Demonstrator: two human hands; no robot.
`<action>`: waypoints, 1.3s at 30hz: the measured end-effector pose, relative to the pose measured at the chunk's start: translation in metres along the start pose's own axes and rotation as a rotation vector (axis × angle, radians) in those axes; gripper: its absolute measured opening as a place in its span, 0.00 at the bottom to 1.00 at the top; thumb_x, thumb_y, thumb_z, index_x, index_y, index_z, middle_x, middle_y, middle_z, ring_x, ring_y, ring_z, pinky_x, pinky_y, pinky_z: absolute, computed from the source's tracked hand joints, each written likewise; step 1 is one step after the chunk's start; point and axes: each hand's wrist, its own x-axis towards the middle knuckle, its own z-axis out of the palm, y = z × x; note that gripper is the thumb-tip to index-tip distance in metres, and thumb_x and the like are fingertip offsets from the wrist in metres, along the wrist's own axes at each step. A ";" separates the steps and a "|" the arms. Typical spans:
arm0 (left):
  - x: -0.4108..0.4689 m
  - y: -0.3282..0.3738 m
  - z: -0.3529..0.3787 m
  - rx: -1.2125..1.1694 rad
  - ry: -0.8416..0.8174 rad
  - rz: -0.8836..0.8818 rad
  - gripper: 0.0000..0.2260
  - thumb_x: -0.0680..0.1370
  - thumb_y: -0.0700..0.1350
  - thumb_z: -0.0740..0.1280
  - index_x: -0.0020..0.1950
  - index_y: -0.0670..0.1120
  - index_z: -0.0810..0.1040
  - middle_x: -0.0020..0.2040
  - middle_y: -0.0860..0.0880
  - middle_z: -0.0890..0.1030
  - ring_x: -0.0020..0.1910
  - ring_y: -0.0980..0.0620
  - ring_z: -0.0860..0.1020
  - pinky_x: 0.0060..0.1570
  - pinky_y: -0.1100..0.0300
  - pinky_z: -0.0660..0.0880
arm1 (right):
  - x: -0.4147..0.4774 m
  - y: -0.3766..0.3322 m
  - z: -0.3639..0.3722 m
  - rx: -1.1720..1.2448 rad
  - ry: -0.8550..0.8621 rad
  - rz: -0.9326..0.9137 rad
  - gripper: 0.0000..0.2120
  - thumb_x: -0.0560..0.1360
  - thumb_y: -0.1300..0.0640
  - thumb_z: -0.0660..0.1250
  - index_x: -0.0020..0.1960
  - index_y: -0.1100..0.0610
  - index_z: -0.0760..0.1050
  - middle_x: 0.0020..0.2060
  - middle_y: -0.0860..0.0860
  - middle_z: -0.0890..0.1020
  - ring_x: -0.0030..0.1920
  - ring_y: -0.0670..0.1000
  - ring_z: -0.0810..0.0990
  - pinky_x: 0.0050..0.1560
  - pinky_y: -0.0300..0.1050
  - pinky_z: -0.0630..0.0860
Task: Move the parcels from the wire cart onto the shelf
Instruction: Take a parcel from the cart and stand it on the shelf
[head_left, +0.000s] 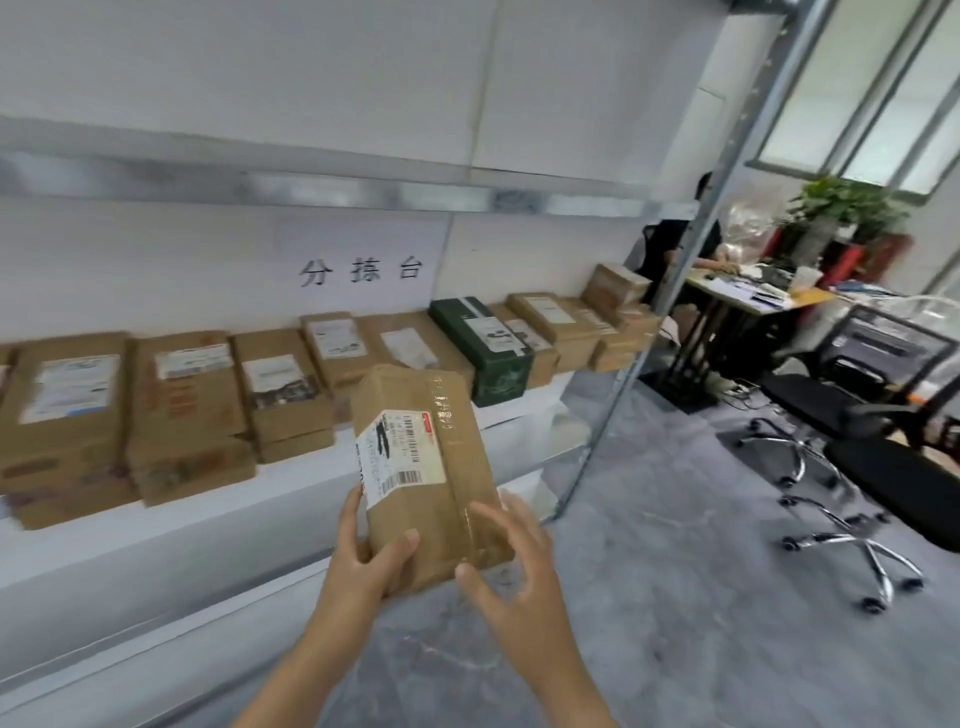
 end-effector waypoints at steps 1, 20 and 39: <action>0.016 -0.002 0.010 -0.041 -0.024 -0.023 0.48 0.52 0.54 0.77 0.70 0.62 0.61 0.55 0.48 0.81 0.51 0.45 0.82 0.52 0.41 0.77 | 0.014 0.009 -0.013 -0.005 0.023 0.056 0.23 0.69 0.50 0.74 0.60 0.36 0.73 0.70 0.39 0.60 0.68 0.28 0.56 0.63 0.25 0.61; 0.234 -0.024 0.236 0.486 -0.345 0.111 0.28 0.70 0.66 0.63 0.66 0.75 0.54 0.67 0.71 0.59 0.61 0.58 0.73 0.50 0.71 0.75 | 0.239 0.121 -0.214 0.619 0.178 0.303 0.33 0.51 0.44 0.83 0.52 0.50 0.78 0.54 0.56 0.82 0.50 0.54 0.83 0.43 0.47 0.79; 0.434 -0.094 0.458 0.581 0.033 0.192 0.23 0.77 0.50 0.64 0.69 0.65 0.61 0.64 0.68 0.67 0.59 0.70 0.68 0.51 0.82 0.64 | 0.490 0.258 -0.402 0.550 -0.054 0.315 0.14 0.71 0.62 0.73 0.54 0.50 0.78 0.54 0.51 0.82 0.54 0.57 0.82 0.53 0.59 0.80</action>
